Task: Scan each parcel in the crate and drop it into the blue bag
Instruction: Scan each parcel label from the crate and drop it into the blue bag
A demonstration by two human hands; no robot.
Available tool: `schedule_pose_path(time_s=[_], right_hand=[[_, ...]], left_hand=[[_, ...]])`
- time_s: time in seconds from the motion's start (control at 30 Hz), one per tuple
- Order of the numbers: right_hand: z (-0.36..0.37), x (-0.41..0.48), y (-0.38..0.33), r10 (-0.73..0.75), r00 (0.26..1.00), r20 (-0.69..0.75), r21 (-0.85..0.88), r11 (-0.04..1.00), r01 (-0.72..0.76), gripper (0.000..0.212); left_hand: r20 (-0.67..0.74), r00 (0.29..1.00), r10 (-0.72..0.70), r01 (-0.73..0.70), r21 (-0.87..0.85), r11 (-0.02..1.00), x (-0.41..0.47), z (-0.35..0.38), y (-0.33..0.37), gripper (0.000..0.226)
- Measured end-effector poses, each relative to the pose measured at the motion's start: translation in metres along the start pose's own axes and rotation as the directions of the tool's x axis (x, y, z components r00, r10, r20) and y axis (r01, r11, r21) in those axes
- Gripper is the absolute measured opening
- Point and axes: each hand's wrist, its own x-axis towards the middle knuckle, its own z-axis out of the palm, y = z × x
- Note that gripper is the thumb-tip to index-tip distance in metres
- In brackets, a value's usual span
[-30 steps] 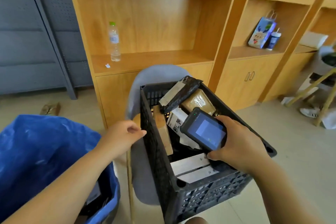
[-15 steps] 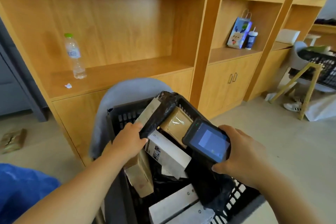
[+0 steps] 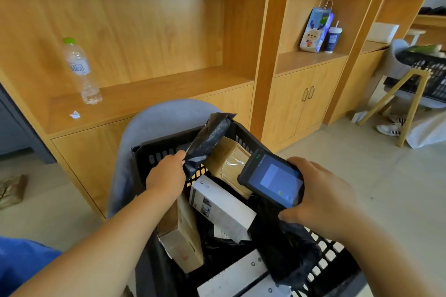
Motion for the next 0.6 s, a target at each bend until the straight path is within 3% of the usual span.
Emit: schedule_pose_path(time_s=[0.07,0.2,0.33,0.6], right_hand=[[0.000,-0.007,-0.001,0.010,1.000,-0.001,0.004,1.000,-0.010,0.095],[0.000,-0.028,-0.004,0.011,1.000,-0.017,0.022,1.000,-0.011,0.096],[-0.004,-0.053,-0.009,0.005,0.996,-0.091,0.065,0.998,0.001,0.095],[0.000,-0.100,-0.029,-0.020,0.990,-0.141,0.152,0.988,0.042,0.096]], left_hand=[[-0.057,0.998,0.027,-0.034,-0.113,0.993,-0.007,-0.014,0.000,0.014],[-0.217,0.976,-0.031,-0.052,-0.364,0.930,-0.030,-0.044,-0.001,0.022],[-0.331,0.943,0.014,-0.160,-0.417,0.895,-0.072,-0.069,-0.009,0.018],[-0.185,0.982,-0.049,-0.046,-0.477,0.878,-0.168,-0.074,-0.042,0.020]])
